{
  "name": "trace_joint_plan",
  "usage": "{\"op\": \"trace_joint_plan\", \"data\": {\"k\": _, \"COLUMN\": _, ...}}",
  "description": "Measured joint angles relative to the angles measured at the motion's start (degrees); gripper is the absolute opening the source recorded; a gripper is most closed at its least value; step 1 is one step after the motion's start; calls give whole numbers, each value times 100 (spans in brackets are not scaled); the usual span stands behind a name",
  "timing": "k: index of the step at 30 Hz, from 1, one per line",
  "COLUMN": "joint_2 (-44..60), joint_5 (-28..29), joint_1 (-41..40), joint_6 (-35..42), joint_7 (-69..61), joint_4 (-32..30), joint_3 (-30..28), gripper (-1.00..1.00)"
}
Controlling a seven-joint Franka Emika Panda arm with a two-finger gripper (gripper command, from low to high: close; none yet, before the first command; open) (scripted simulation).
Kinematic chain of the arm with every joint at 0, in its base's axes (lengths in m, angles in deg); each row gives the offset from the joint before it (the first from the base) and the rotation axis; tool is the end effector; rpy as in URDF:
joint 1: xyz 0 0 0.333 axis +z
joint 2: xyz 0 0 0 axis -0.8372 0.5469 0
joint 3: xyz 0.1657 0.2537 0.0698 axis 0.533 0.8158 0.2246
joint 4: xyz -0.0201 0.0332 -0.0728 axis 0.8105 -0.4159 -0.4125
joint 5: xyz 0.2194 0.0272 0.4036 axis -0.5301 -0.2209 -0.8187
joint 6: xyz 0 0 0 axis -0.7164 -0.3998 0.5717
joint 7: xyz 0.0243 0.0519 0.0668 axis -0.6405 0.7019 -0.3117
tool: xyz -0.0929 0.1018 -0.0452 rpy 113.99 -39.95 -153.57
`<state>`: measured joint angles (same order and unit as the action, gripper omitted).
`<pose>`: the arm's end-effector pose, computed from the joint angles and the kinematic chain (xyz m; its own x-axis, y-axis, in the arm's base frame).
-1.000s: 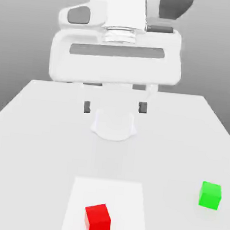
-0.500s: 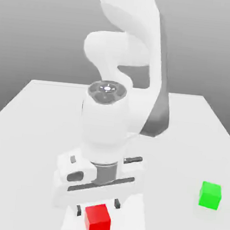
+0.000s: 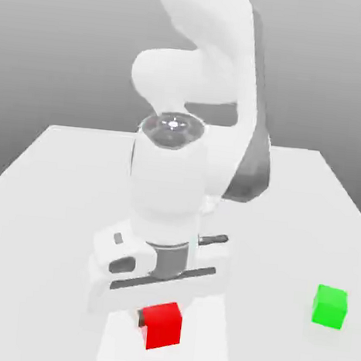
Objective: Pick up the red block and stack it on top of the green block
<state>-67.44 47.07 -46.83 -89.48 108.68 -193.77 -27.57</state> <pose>0.4916 0.0628 0.1115 0.9466 -0.3223 -0.0083 -0.3224 -0.9466 -0.0084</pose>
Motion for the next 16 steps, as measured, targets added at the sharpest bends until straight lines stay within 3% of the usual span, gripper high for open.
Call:
{"op": "trace_joint_plan", "data": {"k": 4, "joint_2": -319, "joint_5": 127, "joint_1": 702, "joint_6": 126, "joint_7": 456, "joint_4": -194, "joint_3": 609, "gripper": -100}}
{"op": "trace_joint_plan", "data": {"k": 8, "joint_2": -598, "joint_5": 308, "joint_1": 1932, "joint_6": 216, "joint_7": 1047, "joint_4": -370, "joint_3": 1277, "gripper": -100}}
{"op": "trace_joint_plan", "data": {"k": 12, "joint_2": 43, "joint_5": 660, "joint_1": 2088, "joint_6": -412, "joint_7": 1410, "joint_4": -365, "joint_3": 1184, "gripper": -100}}
{"op": "trace_joint_plan", "data": {"k": 13, "joint_2": 230, "joint_5": 745, "joint_1": 2132, "joint_6": -588, "joint_7": 1476, "joint_4": -356, "joint_3": 1126, "gripper": 100}}
{"op": "trace_joint_plan", "data": {"k": 16, "joint_2": 230, "joint_5": 745, "joint_1": 2132, "joint_6": -588, "joint_7": 1476, "joint_4": -356, "joint_3": 1126, "gripper": 100}}
